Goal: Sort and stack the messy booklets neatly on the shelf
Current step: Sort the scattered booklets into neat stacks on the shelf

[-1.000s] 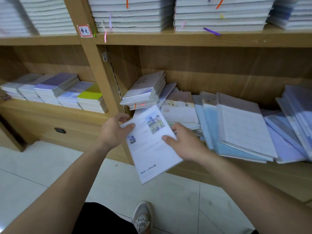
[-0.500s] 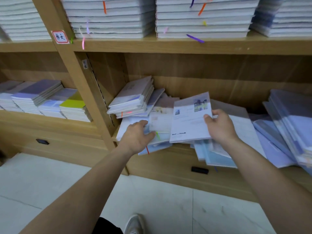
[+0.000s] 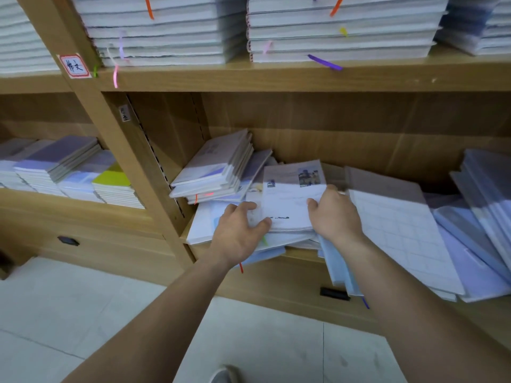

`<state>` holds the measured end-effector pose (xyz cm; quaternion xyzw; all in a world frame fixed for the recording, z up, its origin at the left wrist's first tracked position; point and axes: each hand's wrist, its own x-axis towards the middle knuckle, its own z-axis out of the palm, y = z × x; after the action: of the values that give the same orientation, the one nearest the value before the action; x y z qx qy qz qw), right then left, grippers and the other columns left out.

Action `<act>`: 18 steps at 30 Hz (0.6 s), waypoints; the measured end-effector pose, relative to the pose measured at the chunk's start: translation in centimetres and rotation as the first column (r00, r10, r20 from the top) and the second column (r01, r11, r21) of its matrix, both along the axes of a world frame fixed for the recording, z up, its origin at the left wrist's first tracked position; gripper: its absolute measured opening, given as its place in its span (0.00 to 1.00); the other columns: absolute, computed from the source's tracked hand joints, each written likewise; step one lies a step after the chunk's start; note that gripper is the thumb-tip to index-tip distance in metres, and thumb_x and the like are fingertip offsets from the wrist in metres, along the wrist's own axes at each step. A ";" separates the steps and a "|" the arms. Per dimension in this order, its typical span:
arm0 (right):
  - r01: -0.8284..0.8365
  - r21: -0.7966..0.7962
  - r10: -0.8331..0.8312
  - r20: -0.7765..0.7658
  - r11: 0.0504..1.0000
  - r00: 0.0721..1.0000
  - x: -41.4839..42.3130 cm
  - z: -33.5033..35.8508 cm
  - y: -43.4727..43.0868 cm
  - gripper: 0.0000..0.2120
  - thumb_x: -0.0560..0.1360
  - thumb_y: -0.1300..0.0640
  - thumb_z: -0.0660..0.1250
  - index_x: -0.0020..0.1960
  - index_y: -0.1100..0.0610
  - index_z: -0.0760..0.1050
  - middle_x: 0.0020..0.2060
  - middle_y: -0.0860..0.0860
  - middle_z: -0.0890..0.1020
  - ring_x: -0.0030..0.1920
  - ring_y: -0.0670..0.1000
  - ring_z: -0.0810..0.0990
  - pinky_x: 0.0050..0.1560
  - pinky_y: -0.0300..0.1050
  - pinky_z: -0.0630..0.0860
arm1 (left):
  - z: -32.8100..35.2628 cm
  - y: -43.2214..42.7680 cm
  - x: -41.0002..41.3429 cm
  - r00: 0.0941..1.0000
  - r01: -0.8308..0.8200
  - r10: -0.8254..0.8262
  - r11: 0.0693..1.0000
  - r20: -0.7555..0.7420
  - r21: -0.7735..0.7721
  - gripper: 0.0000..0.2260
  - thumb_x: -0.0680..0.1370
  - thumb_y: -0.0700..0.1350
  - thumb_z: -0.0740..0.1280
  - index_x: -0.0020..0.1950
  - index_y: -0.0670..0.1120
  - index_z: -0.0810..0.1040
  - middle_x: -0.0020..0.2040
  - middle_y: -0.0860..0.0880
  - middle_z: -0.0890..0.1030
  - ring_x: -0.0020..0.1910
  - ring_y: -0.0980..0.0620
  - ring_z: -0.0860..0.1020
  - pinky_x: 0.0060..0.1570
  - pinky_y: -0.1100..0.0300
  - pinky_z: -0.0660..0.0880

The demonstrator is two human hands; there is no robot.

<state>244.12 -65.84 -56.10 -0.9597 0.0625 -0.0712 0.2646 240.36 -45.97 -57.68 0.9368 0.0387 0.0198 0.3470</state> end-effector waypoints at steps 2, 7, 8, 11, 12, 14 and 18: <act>-0.008 -0.097 0.010 0.022 0.995 1.000 0.0 -0.2 0.7 0.23 0.83 0.48 0.58 0.69 0.64 0.66 0.51 0.59 0.82 0.50 0.61 0.81 0.36 0.46 0.67 | -0.1 0.1 0.1 1.000 -0.007 0.007 1.000 0.006 -0.013 0.25 0.77 0.60 0.67 0.70 0.52 0.71 0.61 0.49 0.70 0.59 0.46 0.76 0.63 0.49 0.73; -0.007 -0.216 0.019 0.056 0.976 0.998 -0.1 -0.7 1.7 0.23 0.82 0.44 0.55 0.66 0.61 0.69 0.51 0.55 0.83 0.47 0.57 0.82 0.35 0.45 0.69 | -0.2 0.2 0.1 0.998 -0.025 0.028 0.999 0.050 -0.044 0.22 0.77 0.55 0.69 0.69 0.51 0.73 0.59 0.49 0.73 0.55 0.50 0.77 0.56 0.55 0.76; -0.011 -0.230 0.023 0.050 0.973 0.998 -0.3 -0.8 1.9 0.23 0.82 0.43 0.54 0.65 0.61 0.70 0.51 0.55 0.82 0.48 0.57 0.82 0.36 0.45 0.69 | -0.1 0.2 0.1 0.998 -0.028 0.032 0.998 0.055 -0.056 0.21 0.77 0.54 0.70 0.68 0.51 0.73 0.59 0.49 0.74 0.53 0.51 0.77 0.54 0.58 0.76; -0.037 -0.264 0.046 0.026 0.964 0.999 -0.9 -0.8 2.0 0.22 0.81 0.41 0.55 0.60 0.59 0.72 0.51 0.55 0.80 0.49 0.57 0.80 0.37 0.45 0.67 | 0.0 0.3 0.1 0.996 -0.048 0.054 0.994 0.072 -0.094 0.20 0.77 0.52 0.70 0.68 0.51 0.74 0.59 0.50 0.76 0.52 0.54 0.75 0.50 0.64 0.70; -0.046 -0.258 0.054 0.023 0.965 0.998 -1.0 -0.8 2.0 0.21 0.81 0.41 0.56 0.57 0.58 0.72 0.50 0.55 0.80 0.46 0.57 0.80 0.37 0.45 0.67 | 0.1 0.3 0.0 0.996 -0.051 0.058 0.994 0.074 -0.098 0.20 0.77 0.51 0.70 0.68 0.51 0.74 0.60 0.50 0.76 0.53 0.55 0.74 0.50 0.65 0.69; -0.063 -0.238 0.069 0.019 0.969 0.997 -1.3 -0.6 1.7 0.19 0.80 0.39 0.57 0.50 0.56 0.70 0.46 0.54 0.80 0.40 0.55 0.77 0.35 0.45 0.67 | 0.3 0.4 -0.4 0.995 -0.048 0.056 0.994 0.082 -0.102 0.20 0.78 0.51 0.70 0.69 0.50 0.73 0.61 0.50 0.76 0.54 0.55 0.73 0.51 0.65 0.68; -0.115 -0.175 0.111 -0.031 0.978 0.993 -2.8 0.0 1.6 0.19 0.79 0.39 0.60 0.44 0.55 0.69 0.41 0.53 0.78 0.40 0.55 0.77 0.35 0.45 0.68 | 0.8 0.7 -1.5 0.993 -0.066 0.074 0.994 0.092 -0.085 0.20 0.77 0.51 0.70 0.68 0.50 0.73 0.57 0.52 0.74 0.55 0.53 0.74 0.52 0.61 0.71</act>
<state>241.36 -64.23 -56.13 -0.9820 0.0041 -0.0514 0.1814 238.89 -45.25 -56.87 0.9180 0.0558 0.0748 0.3855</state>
